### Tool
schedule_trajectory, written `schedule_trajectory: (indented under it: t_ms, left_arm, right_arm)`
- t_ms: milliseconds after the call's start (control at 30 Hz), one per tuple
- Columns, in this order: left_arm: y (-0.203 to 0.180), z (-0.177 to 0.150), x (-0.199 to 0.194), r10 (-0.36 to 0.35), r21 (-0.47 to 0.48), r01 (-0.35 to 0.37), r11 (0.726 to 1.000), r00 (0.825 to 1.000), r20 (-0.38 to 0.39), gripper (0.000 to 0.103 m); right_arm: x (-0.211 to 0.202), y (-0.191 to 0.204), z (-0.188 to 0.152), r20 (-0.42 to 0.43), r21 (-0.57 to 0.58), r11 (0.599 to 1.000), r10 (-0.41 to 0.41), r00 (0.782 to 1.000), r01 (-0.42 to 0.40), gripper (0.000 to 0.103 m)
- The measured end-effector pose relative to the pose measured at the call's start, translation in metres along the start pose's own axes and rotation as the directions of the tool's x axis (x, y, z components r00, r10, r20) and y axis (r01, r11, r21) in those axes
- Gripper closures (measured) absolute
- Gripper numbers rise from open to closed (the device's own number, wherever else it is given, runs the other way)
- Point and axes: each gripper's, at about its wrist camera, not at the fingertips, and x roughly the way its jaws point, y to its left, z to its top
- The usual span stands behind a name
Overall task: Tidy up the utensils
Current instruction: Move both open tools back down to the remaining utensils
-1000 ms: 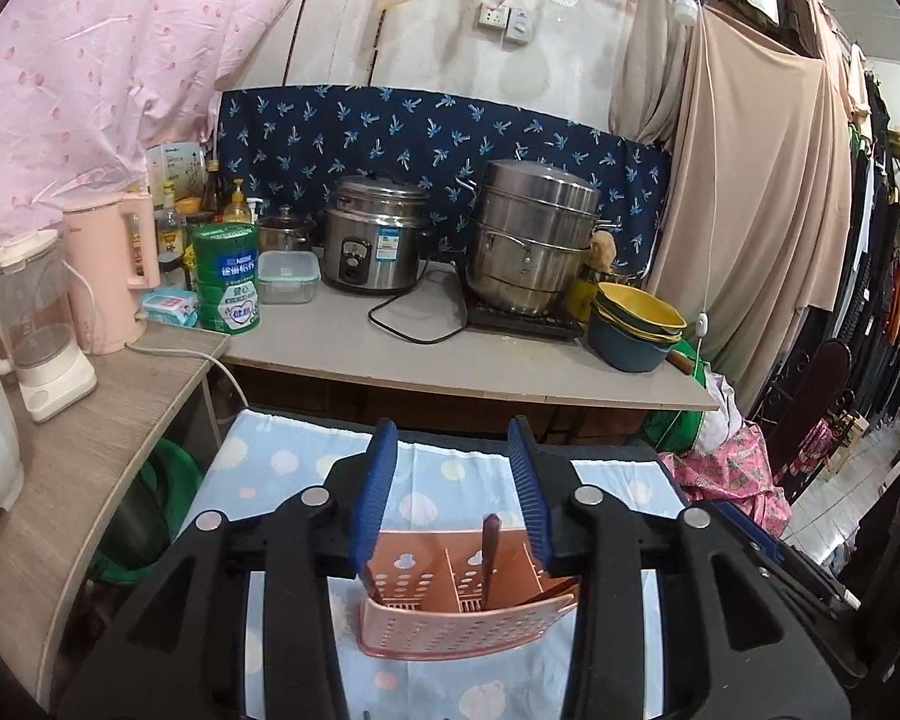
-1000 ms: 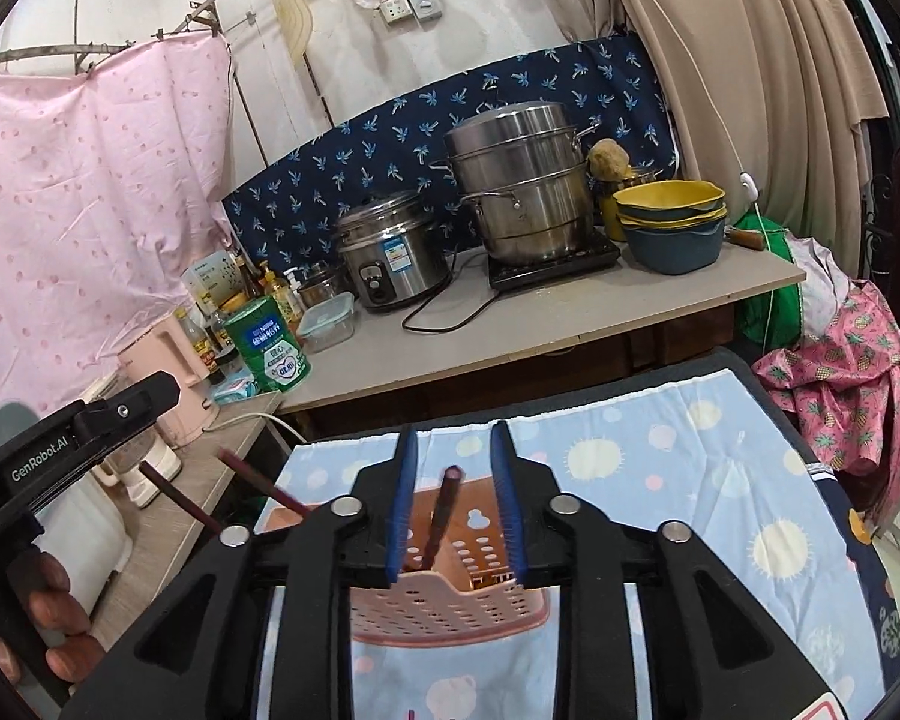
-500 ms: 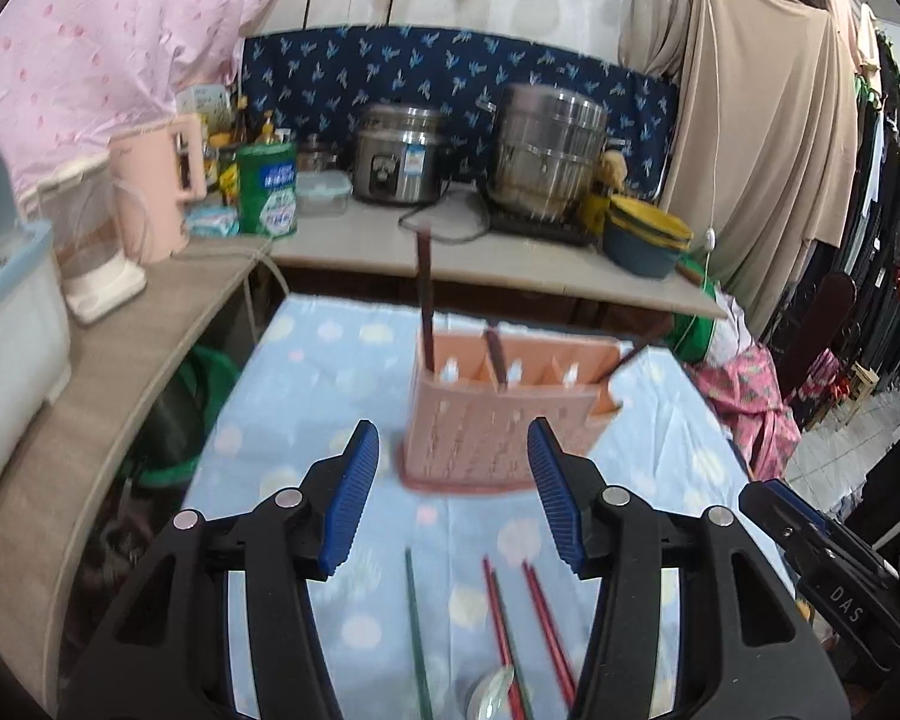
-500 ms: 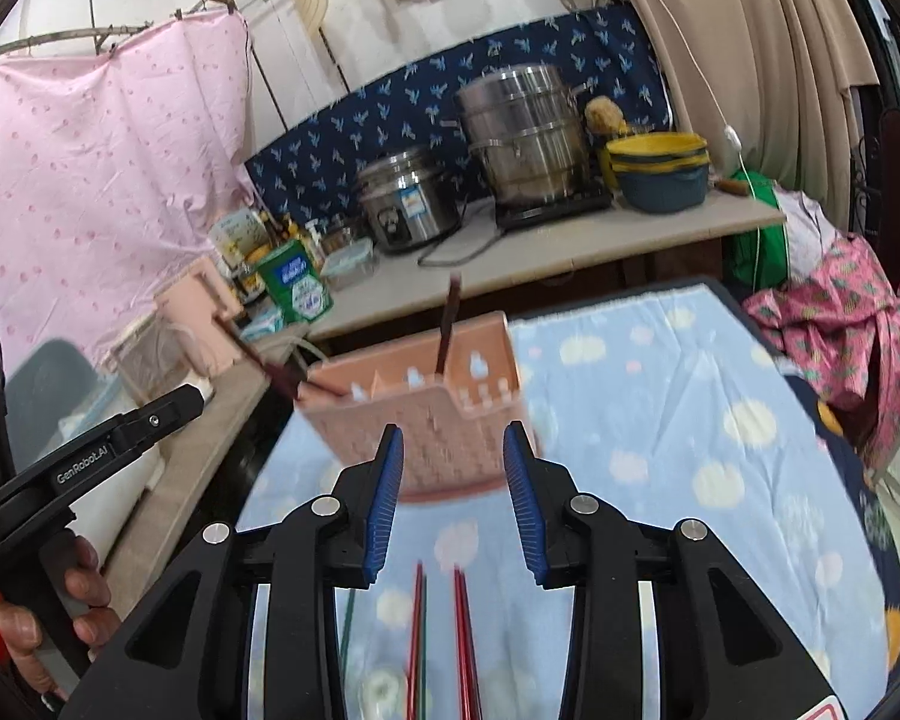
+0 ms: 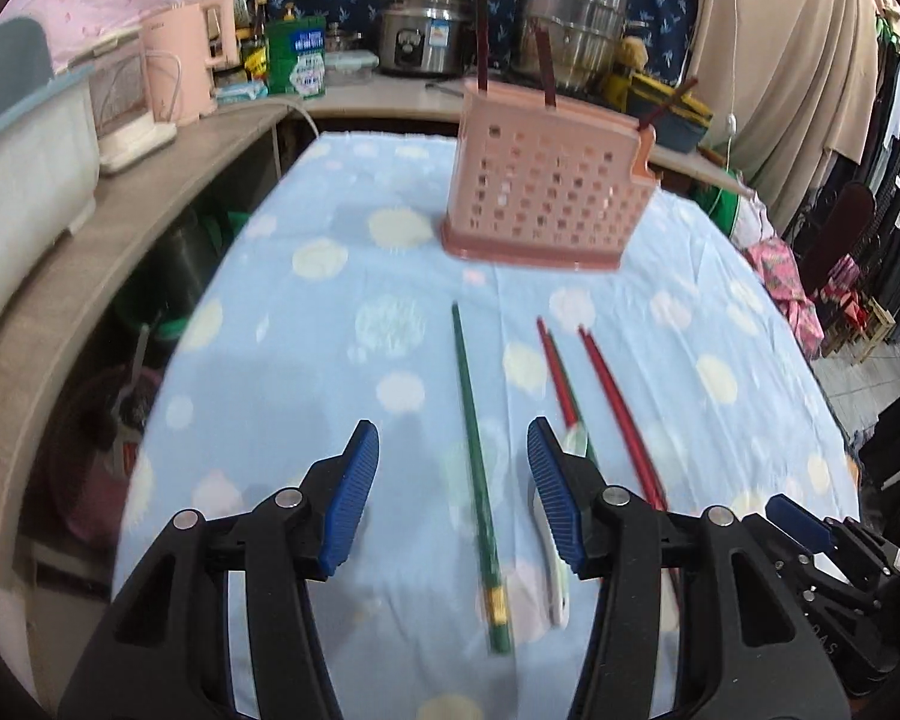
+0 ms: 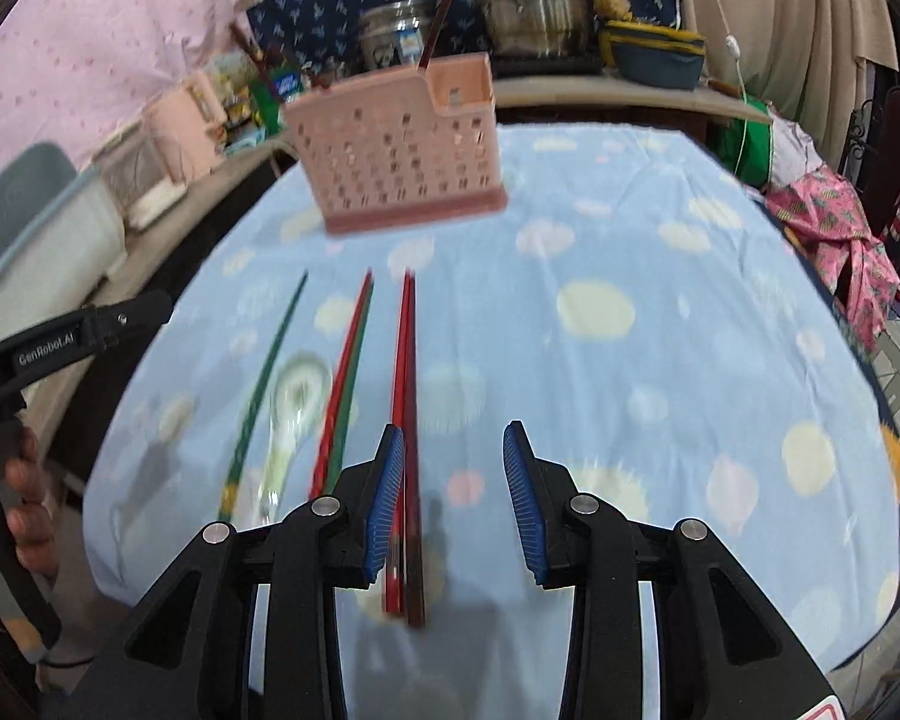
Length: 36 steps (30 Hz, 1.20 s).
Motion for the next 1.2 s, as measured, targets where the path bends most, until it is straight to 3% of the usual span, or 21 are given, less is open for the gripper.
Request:
schedule_trajectory:
  t_ms: [300, 833, 1033, 1200]
  left_arm:
    - [0.000, -0.048, 0.013, -0.007, 0.003, 0.007, 1.000, 0.996, -0.090, 0.054]
    - [-0.010, -0.067, 0.026, -0.010, 0.025, 0.013, 1.000, 0.990, -0.143, 0.054]
    - [-0.010, -0.071, 0.032, 0.005, 0.033, 0.000, 0.999, 0.988, -0.153, 0.054]
    - [-0.010, -0.072, 0.034, 0.024, 0.055, -0.017, 0.998, 0.989, -0.144, 0.061]
  right_arm:
    - [0.011, 0.006, -0.031, -0.070, -0.024, 1.000, -0.003, 0.998, 0.002, 0.069]
    - [0.018, 0.005, -0.041, -0.095, -0.022, 1.000, -0.005, 0.995, 0.003, 0.073]
    - [0.022, 0.002, -0.041, -0.101, -0.018, 1.000, -0.025, 0.995, 0.023, 0.081]
    - [0.023, 0.002, -0.041, -0.098, -0.018, 1.000, -0.025, 0.995, 0.024, 0.081]
